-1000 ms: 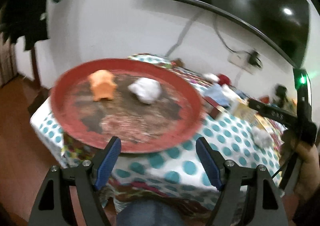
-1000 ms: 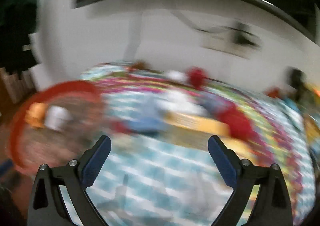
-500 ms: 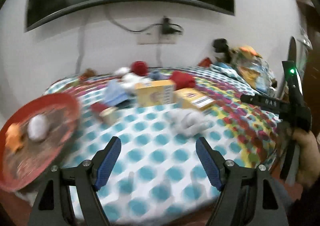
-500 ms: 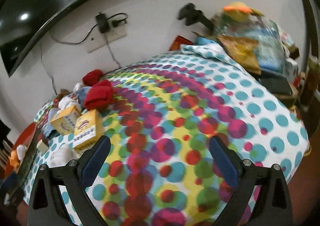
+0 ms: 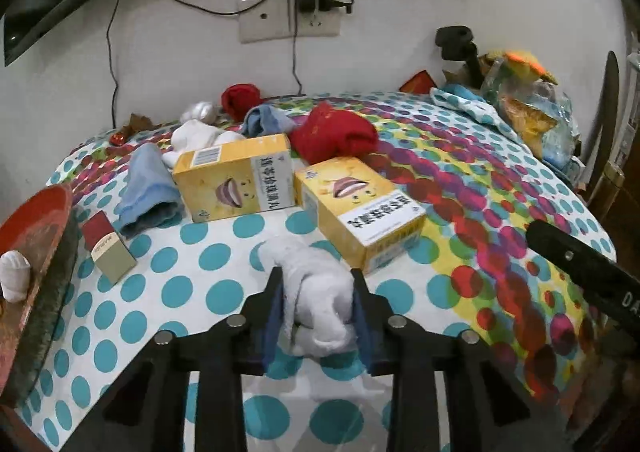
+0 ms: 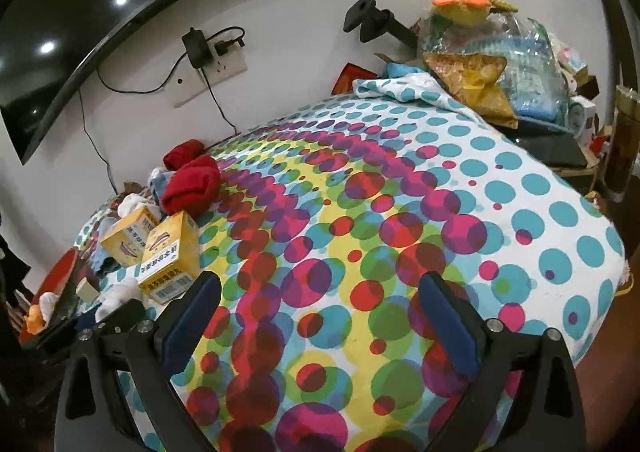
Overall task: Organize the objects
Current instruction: 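Grasp the second white sock with the left gripper and lift it, then carry the white sock with the left gripper and release it onto the red tray, then grasp the yellow medicine box with the right gripper and lift it, then carry the yellow box with the right gripper and release it onto the red tray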
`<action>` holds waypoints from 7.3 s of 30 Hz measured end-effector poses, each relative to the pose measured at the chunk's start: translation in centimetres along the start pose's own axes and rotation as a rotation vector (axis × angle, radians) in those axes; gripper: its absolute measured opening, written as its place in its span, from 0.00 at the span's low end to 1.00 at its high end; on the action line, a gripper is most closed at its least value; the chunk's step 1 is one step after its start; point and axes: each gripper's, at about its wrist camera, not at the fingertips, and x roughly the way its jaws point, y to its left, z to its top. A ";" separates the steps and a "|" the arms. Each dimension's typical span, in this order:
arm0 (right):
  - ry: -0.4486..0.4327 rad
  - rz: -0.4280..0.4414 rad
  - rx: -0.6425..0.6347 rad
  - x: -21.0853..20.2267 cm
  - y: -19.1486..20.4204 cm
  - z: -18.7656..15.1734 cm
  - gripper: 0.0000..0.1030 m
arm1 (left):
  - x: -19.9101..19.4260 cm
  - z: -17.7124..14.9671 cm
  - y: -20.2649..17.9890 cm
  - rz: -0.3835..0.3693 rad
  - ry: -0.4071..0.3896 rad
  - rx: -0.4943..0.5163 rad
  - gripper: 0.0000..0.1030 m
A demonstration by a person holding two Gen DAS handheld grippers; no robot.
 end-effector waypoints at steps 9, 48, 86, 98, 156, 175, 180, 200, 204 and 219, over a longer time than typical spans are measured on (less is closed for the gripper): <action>-0.001 0.002 0.025 -0.2 -0.6 0.1 0.96 | -2.8 0.2 -0.8 0.005 -0.027 0.041 0.27; -0.053 -0.044 -0.073 -0.1 0.0 -0.7 1.00 | -11.5 -1.1 15.3 0.321 -0.068 -0.192 0.28; -0.044 -0.083 -0.118 -0.1 0.6 -0.9 1.00 | -9.7 -8.1 30.3 0.395 0.120 -0.355 0.28; -0.049 -0.085 -0.113 -0.2 0.4 -1.0 1.00 | -9.8 -8.5 30.7 0.368 0.057 -0.396 0.54; 0.100 -0.182 -0.378 7.0 12.3 9.4 0.46 | -15.7 -9.8 20.8 0.049 -0.190 -0.449 0.67; 0.078 0.021 -0.544 5.5 27.3 5.9 0.46 | -17.9 -12.1 22.9 0.156 -0.179 -0.499 0.67; 0.075 0.050 -0.592 5.5 30.7 4.4 0.46 | -18.8 -13.1 24.7 0.183 -0.181 -0.568 0.67; 0.167 0.248 -0.861 7.4 50.4 -4.8 0.47 | -21.1 -13.3 28.6 0.266 -0.284 -0.618 0.67; 0.204 0.278 -0.914 7.9 53.5 -6.7 0.47 | -21.6 -13.7 29.7 0.281 -0.297 -0.661 0.67; 0.341 0.272 -0.899 12.4 54.9 -9.8 0.47 | -21.0 -14.2 30.7 0.266 -0.271 -0.708 0.67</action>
